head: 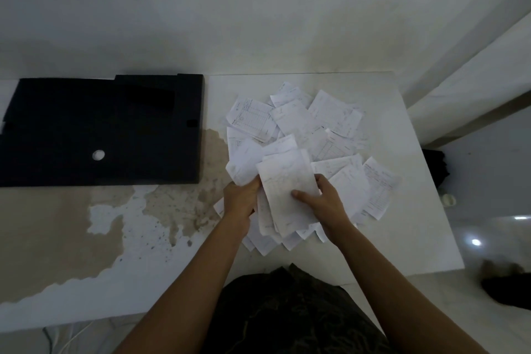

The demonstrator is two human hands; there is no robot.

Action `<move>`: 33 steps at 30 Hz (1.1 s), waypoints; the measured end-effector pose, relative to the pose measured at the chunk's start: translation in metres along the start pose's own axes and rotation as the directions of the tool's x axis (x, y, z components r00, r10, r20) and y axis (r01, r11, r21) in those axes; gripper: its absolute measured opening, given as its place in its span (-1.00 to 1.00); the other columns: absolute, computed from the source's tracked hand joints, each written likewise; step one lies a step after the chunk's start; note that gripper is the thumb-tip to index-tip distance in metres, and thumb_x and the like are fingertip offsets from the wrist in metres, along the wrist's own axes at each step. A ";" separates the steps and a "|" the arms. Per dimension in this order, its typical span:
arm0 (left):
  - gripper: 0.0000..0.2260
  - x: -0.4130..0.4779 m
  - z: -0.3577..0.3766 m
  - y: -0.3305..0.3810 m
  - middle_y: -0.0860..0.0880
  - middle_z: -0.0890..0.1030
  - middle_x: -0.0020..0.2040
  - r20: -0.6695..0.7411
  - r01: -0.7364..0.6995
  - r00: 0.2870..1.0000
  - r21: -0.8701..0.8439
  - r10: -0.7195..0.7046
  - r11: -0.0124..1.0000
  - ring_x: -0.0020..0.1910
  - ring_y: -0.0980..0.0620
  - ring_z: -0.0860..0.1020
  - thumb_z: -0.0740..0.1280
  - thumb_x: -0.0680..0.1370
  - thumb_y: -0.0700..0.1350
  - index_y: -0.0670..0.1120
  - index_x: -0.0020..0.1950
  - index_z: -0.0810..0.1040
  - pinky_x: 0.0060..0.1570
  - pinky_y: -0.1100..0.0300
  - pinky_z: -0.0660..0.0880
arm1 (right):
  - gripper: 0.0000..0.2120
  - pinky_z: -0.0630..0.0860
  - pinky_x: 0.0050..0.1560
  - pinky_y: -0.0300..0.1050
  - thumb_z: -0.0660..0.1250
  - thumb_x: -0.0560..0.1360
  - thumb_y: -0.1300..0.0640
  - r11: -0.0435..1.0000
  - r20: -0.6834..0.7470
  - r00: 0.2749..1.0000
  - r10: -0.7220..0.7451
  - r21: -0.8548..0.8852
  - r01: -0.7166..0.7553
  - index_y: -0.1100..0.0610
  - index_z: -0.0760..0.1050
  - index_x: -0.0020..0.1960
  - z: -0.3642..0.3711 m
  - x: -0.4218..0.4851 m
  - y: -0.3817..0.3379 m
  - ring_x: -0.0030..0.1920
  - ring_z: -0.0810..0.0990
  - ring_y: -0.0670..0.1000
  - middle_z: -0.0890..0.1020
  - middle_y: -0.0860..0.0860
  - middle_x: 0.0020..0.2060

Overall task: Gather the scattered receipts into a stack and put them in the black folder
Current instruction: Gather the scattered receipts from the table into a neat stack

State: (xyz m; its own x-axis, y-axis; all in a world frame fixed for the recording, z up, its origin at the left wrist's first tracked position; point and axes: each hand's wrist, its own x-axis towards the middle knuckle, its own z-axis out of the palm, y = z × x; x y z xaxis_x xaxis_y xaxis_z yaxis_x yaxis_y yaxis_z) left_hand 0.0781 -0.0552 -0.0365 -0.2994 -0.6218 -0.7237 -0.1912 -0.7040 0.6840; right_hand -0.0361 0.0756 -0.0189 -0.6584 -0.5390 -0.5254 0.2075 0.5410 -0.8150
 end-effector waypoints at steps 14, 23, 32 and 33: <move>-0.73 -0.008 -0.007 0.004 -0.05 0.67 -0.01 0.044 -0.136 0.990 0.108 0.131 0.985 0.04 -0.06 0.62 0.30 0.49 0.23 0.05 -0.11 0.61 0.13 -0.11 0.56 | -0.68 0.49 0.27 0.20 0.42 0.50 0.07 0.853 -0.167 0.967 0.191 0.515 -0.080 0.11 0.54 0.23 -0.026 -0.001 -0.001 0.20 0.56 0.12 0.63 0.03 0.16; -0.77 -0.004 -0.019 0.012 0.04 0.65 -0.06 0.007 -0.182 0.983 0.135 0.183 0.974 -0.06 0.07 0.60 0.31 0.53 0.13 -0.01 -0.04 0.61 -0.15 0.20 0.53 | -0.66 0.57 0.16 0.20 0.43 0.47 0.17 0.835 0.028 0.987 0.157 0.529 -0.148 0.15 0.57 0.24 -0.044 -0.002 -0.009 0.18 0.59 0.19 0.66 0.11 0.15; -0.70 -0.012 -0.013 0.011 -0.03 0.70 0.01 0.158 -0.156 0.980 0.206 0.124 0.966 -0.03 0.03 0.65 0.48 0.40 0.09 -0.06 0.03 0.66 -0.07 0.17 0.60 | -0.79 0.60 0.09 0.13 0.45 0.46 0.13 0.952 0.084 0.990 0.112 0.276 -0.131 0.05 0.57 0.09 -0.021 -0.004 -0.022 0.09 0.61 0.15 0.66 0.08 0.05; -0.63 -0.012 -0.011 0.011 -0.03 0.68 0.06 0.176 -0.156 0.978 0.235 0.115 0.959 0.02 0.02 0.64 0.44 0.42 0.14 -0.06 0.10 0.65 0.03 0.11 0.59 | -0.81 0.60 0.06 0.08 0.44 0.47 0.14 0.962 0.057 0.993 0.099 0.251 -0.110 0.03 0.56 0.07 -0.018 -0.005 -0.022 0.07 0.61 0.11 0.66 0.05 0.03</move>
State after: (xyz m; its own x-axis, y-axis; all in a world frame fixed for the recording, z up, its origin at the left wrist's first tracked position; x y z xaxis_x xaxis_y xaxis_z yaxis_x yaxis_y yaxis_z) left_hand 0.0903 -0.0594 -0.0220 -0.4796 -0.6284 -0.6124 -0.3565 -0.4982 0.7904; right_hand -0.0502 0.0778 0.0061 -0.5920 -0.5191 -0.6164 0.4539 0.4173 -0.7873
